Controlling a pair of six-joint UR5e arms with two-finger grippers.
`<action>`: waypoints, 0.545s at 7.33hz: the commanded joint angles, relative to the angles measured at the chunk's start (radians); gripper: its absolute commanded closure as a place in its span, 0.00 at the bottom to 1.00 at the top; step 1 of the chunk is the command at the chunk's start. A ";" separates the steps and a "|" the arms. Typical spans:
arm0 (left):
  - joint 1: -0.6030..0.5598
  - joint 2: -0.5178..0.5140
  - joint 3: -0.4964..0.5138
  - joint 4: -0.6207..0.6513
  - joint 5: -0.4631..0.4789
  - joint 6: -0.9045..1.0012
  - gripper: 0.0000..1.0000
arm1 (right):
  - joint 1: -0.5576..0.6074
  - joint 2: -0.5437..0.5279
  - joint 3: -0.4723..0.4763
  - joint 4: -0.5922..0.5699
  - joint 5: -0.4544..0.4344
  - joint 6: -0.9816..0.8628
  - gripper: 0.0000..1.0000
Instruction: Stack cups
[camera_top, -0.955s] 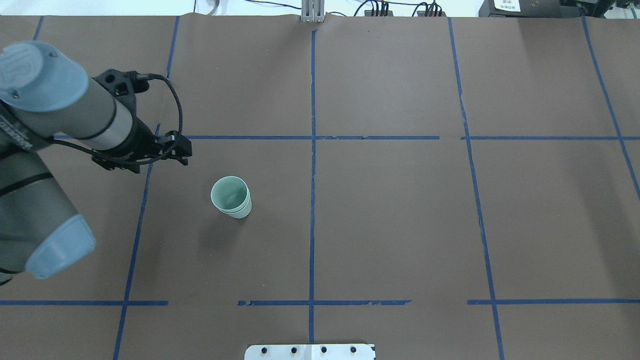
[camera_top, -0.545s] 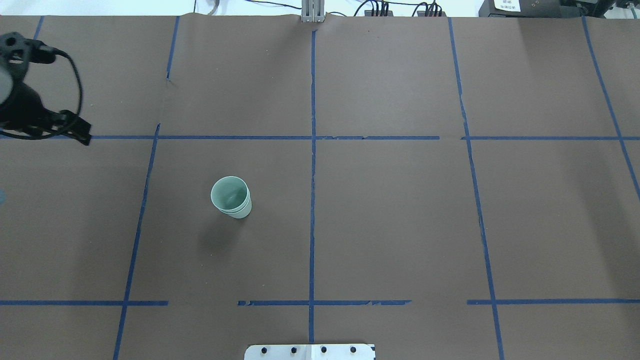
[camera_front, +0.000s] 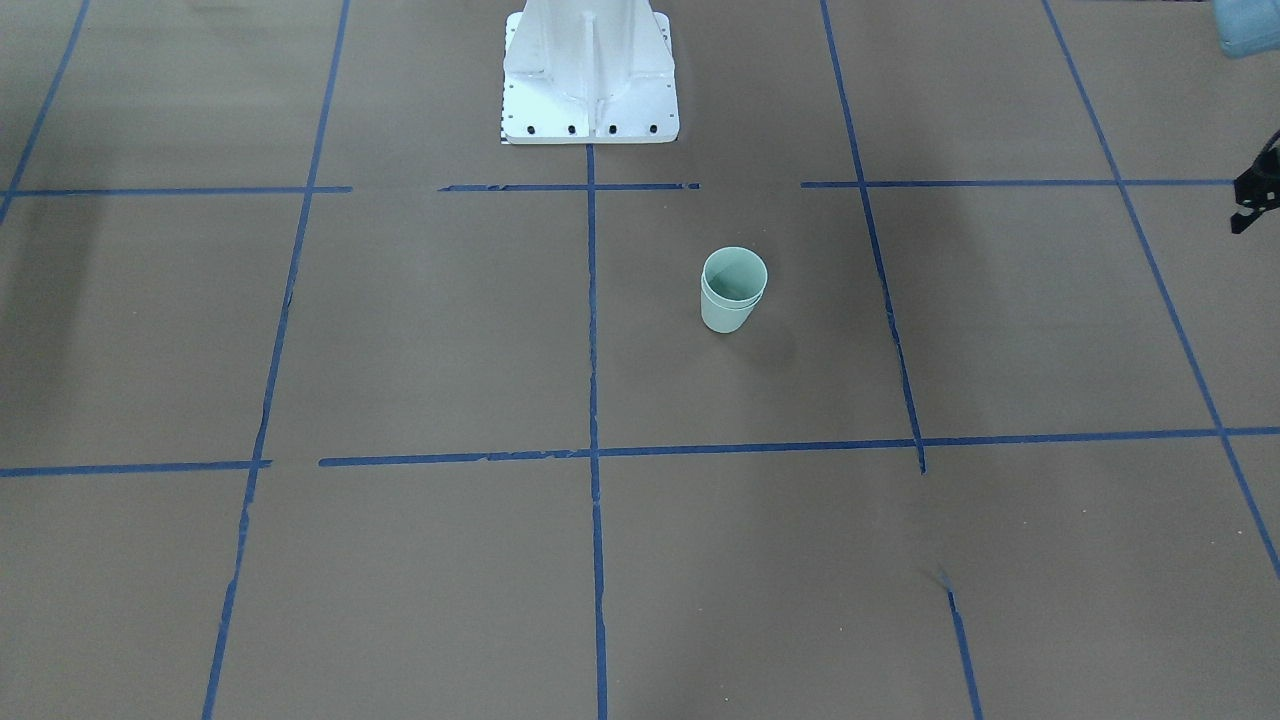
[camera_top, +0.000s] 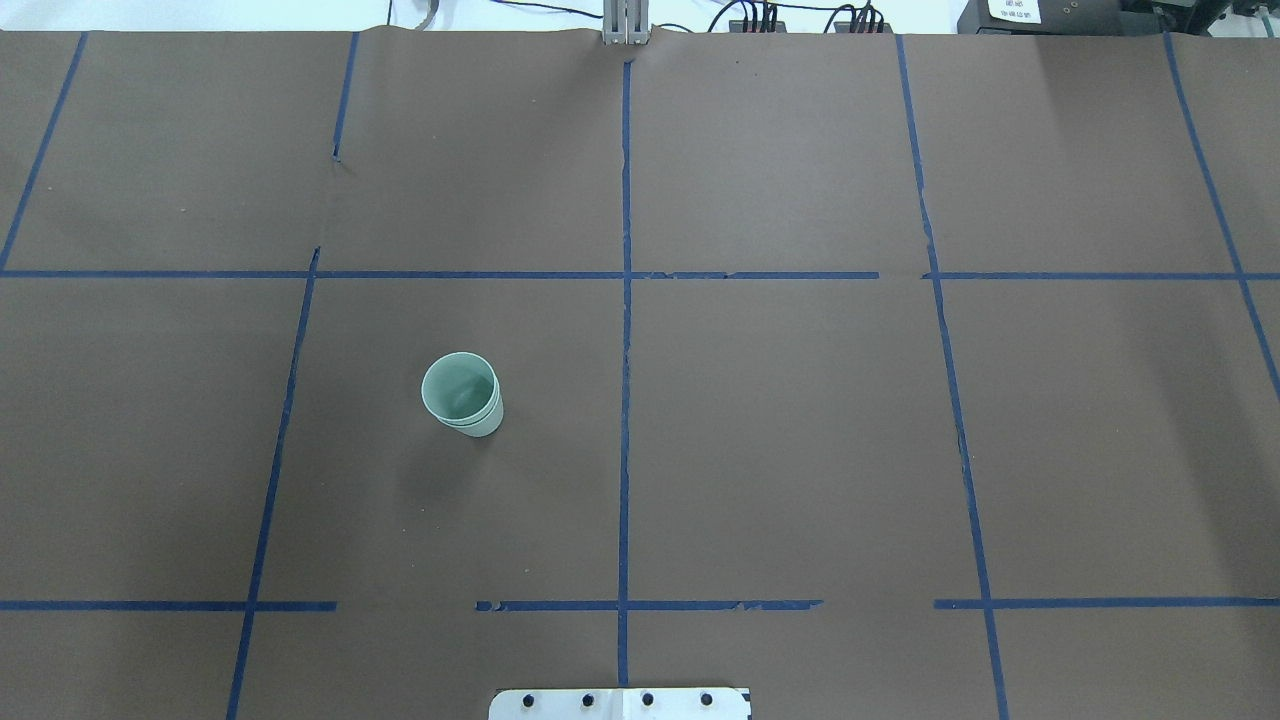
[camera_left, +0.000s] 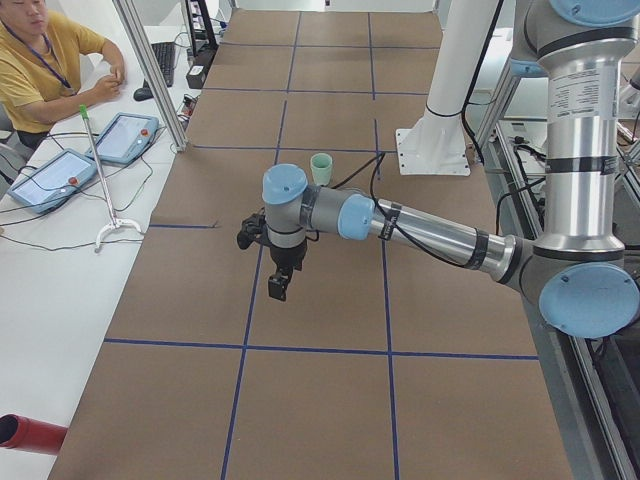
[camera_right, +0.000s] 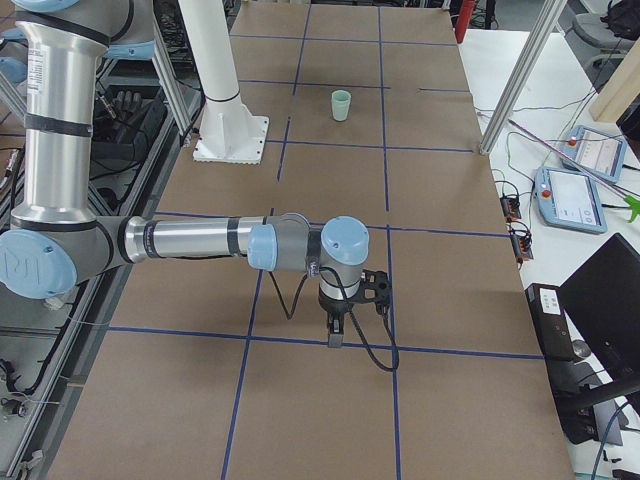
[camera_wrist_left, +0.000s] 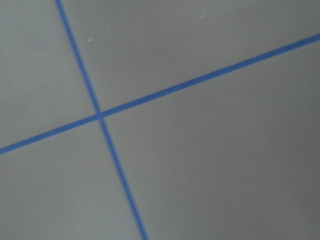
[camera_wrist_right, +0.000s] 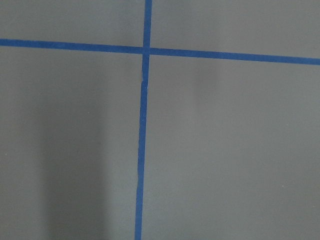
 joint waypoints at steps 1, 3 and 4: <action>-0.116 0.066 0.067 0.000 -0.012 0.143 0.00 | -0.001 0.000 0.000 0.000 0.000 0.000 0.00; -0.119 0.100 0.067 0.008 -0.060 0.151 0.00 | -0.001 0.000 0.000 0.000 0.000 0.000 0.00; -0.118 0.099 0.072 0.007 -0.057 0.151 0.00 | 0.001 0.000 0.000 0.000 0.000 0.000 0.00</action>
